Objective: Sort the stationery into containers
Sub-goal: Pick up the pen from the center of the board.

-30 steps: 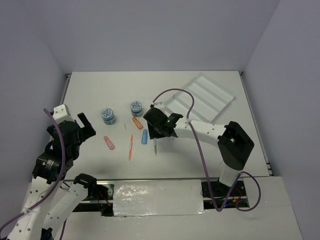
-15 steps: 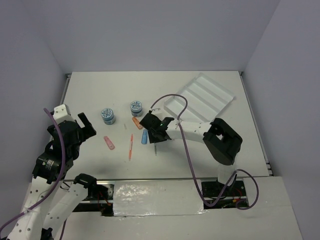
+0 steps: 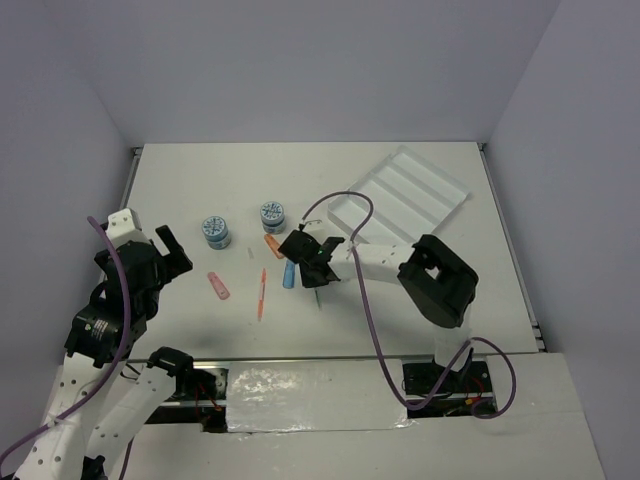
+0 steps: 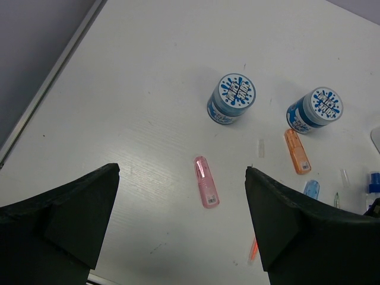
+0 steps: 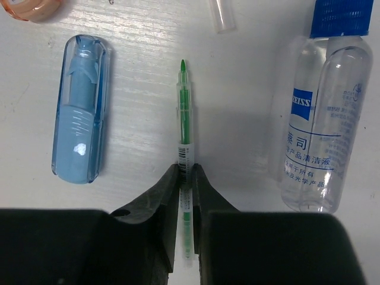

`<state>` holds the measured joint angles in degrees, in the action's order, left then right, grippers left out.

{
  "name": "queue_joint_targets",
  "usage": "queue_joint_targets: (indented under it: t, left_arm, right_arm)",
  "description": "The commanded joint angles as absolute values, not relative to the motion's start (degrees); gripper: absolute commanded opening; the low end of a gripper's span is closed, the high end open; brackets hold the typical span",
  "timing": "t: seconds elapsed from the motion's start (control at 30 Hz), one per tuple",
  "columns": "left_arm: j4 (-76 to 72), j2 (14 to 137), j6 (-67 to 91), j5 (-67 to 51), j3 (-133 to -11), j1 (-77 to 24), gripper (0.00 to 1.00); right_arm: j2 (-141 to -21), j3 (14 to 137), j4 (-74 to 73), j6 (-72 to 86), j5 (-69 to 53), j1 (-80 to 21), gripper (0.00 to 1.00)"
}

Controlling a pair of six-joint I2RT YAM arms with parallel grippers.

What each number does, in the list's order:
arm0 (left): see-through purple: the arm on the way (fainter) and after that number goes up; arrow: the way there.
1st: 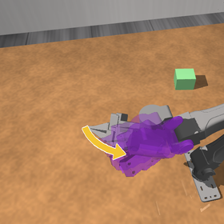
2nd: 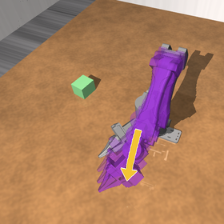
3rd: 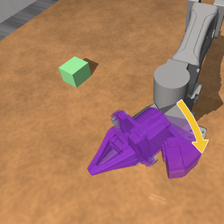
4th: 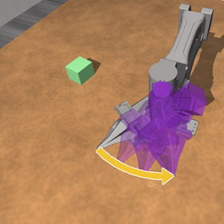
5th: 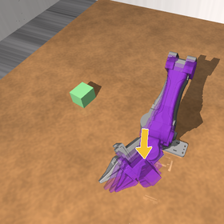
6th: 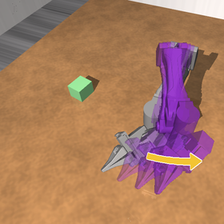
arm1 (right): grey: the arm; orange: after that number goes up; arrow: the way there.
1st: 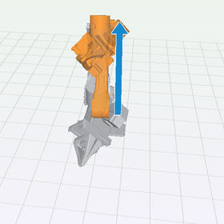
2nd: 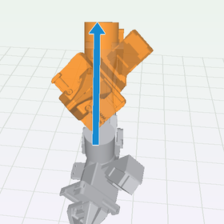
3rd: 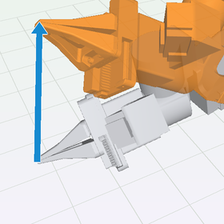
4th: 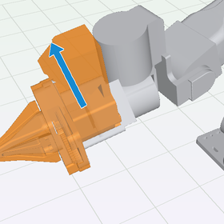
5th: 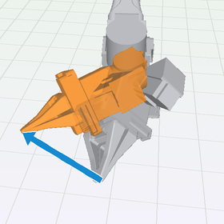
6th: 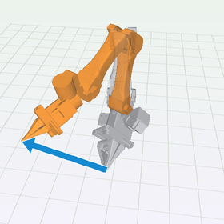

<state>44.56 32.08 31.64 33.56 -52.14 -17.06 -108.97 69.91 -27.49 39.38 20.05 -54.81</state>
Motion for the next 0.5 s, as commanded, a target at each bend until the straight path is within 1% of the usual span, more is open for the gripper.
queue_joint_targets:
  t: [0.0,0.1,0.17,0.2,0.23,0.27,0.3,0.33,0.37,0.4,0.47]
  left_arm:
    - [42.01,32.43,31.03,33.49,-52.03,-16.79,0.99]
    - [41.84,33.92,30.76,31.91,-53.17,-16.79,0.99]
    - [42.27,37.15,30.85,28.93,-54.22,-16.79,0.99]
    - [43.49,38.66,33.98,28.13,-55.88,-16.79,0.99]
    - [44.29,40.32,35.32,26.56,-56.51,-16.79,0.99]
    - [43.25,43.39,36.55,21.58,-56.34,-16.79,0.99]
    - [42.11,45.16,37.35,19.53,-56.08,-16.79,0.99]
    - [38.71,51.18,39.27,16.55,-55.47,-17.14,0.99]
    - [38.67,51.24,39.90,15.22,-54.94,-17.14,0.99]
    - [36.93,53.24,40.34,14.16,-54.41,-17.66,0.99]
    - [32.27,60.62,41.83,12.23,-53.97,-19.59,0.99]
  right_arm:
    - [-107.94,67.59,-25.14,41.40,18.11,-55.37,0.02]
    - [-103.29,66.89,-26.54,41.92,20.46,-56.25,0.00]
    - [-97.67,67.15,-29.34,41.92,23.19,-57.38,0.00]
    - [-95.73,67.32,-30.40,42.01,24.77,-57.91,0.00]
    - [-91.36,67.32,-31.54,42.10,27.31,-58.27,0.00]
    - [-89.06,67.32,-33.47,42.10,28.20,-59.05,0.00]
    - [-86.86,66.98,-33.92,41.84,28.73,-59.50,0.00]
    - [-80.14,66.02,-34.80,41.23,29.26,-60.11,0.00]
    - [-80.07,66.01,-34.80,40.87,29.27,-60.64,0.00]
    - [-76.24,65.57,-34.98,40.17,29.09,-61.08,0.00]
    - [-72.79,64.34,-34.63,38.07,27.60,-61.87,0.00]
